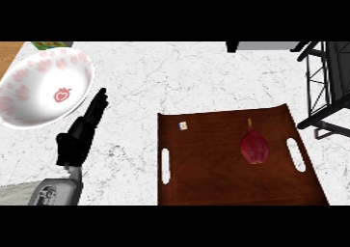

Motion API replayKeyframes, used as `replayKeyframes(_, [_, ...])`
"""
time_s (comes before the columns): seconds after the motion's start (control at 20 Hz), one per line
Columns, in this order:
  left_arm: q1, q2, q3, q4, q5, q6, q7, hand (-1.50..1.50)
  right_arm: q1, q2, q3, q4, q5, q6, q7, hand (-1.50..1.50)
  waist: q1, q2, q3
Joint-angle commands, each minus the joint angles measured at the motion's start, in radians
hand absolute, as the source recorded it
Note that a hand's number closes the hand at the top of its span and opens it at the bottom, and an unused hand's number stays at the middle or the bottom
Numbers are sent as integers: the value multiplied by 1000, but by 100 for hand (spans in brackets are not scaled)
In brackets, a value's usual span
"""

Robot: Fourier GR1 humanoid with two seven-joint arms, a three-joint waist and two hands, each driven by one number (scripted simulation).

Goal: Pick the tomato from the tray and place it in the tiered shelf

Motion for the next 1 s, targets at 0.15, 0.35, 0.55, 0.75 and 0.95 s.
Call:
replayKeyframes(0.15, [-35,9,-13,-17,3,-27,39,0,-74,-91,-5,156,-79,249,-110,150,43,4,-1])
replayKeyframes(0.35, [-64,-4,-11,34,-6,-15,5,0,-139,-96,20,194,-86,211,-110,150,57,12,-1])
replayKeyframes(0.55, [-79,6,-1,60,12,-43,-10,0,-209,-114,40,234,-58,148,-129,150,63,14,-1])
replayKeyframes(0.75, [-106,-26,-25,91,-22,-12,-23,0,-263,-50,119,208,-18,69,-168,150,70,19,-1])
replayKeyframes(0.95, [-131,9,3,16,2,-31,77,0,-327,-18,182,218,48,-9,-202,150,68,10,-1])
